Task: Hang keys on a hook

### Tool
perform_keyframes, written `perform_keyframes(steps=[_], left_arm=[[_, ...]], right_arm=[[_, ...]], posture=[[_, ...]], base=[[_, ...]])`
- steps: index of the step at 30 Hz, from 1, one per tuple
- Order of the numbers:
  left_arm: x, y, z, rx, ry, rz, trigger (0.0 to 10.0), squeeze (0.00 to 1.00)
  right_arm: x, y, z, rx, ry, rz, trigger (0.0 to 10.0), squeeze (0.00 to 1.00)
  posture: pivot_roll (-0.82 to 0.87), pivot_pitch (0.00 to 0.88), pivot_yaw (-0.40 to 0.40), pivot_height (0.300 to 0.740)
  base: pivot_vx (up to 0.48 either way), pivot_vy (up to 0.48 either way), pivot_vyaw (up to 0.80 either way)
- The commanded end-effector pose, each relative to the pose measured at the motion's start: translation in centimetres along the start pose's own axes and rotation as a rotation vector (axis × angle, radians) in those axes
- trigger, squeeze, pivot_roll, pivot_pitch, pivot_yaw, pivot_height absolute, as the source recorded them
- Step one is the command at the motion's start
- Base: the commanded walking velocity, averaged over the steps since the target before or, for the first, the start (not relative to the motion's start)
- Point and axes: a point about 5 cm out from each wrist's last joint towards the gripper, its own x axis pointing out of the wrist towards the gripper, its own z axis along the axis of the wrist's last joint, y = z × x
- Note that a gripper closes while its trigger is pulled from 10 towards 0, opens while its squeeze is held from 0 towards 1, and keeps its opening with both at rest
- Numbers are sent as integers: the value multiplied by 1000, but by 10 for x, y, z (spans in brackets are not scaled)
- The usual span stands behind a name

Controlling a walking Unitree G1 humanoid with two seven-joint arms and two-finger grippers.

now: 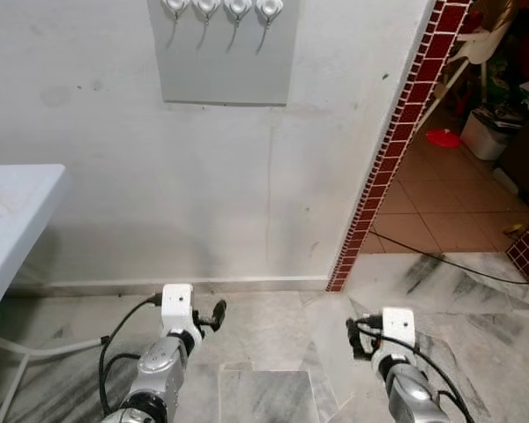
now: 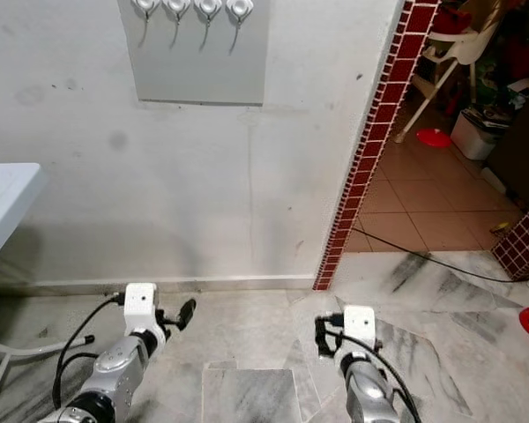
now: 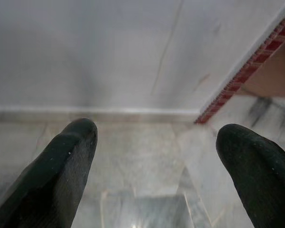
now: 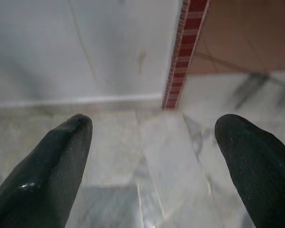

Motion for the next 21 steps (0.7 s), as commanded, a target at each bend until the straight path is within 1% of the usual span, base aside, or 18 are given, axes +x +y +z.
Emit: perform_keyframes(steps=[1,2,3,4,5,6,8,10,11,13,14,18,20,21], left_arm=[[1,1,6,0,-35,-1,10000,0],[1,2,8,-2,-60,-5,10000,0],[1,2,8,-2,-60,-5,10000,0],[0,1,10,0,-76,-8,10000,0],[0,1,12,17,-99,-8,10000,0],[-1,-1,15,30,-135,-15,10000,0],[-3,-2,19,41,-183,-27,10000,0],[-4,-2,21,2,-209,-43,10000,0],[-5,-2,24,-15,-236,-45,10000,0],[-6,-2,26,-13,-250,-44,10000,0],[-8,-2,32,-16,-294,-45,10000,0],[-13,-1,39,-21,-340,-41,10000,0],[-21,-3,45,42,-384,-75,10000,0],[-21,-3,45,42,-384,-75,10000,0]], right_arm=[[0,1,3,-1,-32,14,10000,0],[-1,0,7,-30,-69,-6,10000,0],[-1,0,7,-30,-69,-6,10000,0],[-2,-2,9,-17,-90,-13,10000,0],[-3,-3,12,16,-112,-18,10000,0],[-4,-4,15,38,-142,-22,10000,0],[-6,-3,22,63,-201,-19,10000,0],[-9,-2,28,66,-248,-16,10000,0],[-10,0,33,72,-278,-16,10000,0],[-11,0,36,76,-291,-16,10000,0],[-14,2,44,60,-336,-10,10000,0],[-21,4,52,14,-388,-3,10000,0],[-28,5,59,-16,-416,9,10000,0],[-28,5,59,-16,-416,9,10000,0]], posture=[[1,16,-16,740],[-2,13,-14,740],[-2,13,-14,740],[-2,13,-14,740],[-2,12,-13,740],[-2,11,-13,740],[-2,10,-12,740],[-3,13,-14,740],[-2,13,-15,740],[-2,13,-15,740],[-1,14,-15,740],[3,16,-20,740],[5,21,-24,740],[5,21,-24,740]], base=[[0,0,0],[0,0,0],[0,0,0],[0,0,0],[0,0,0],[0,0,0],[0,0,0],[0,0,0],[0,0,0],[0,0,0],[0,0,0],[0,0,0],[0,0,0],[0,0,0]])
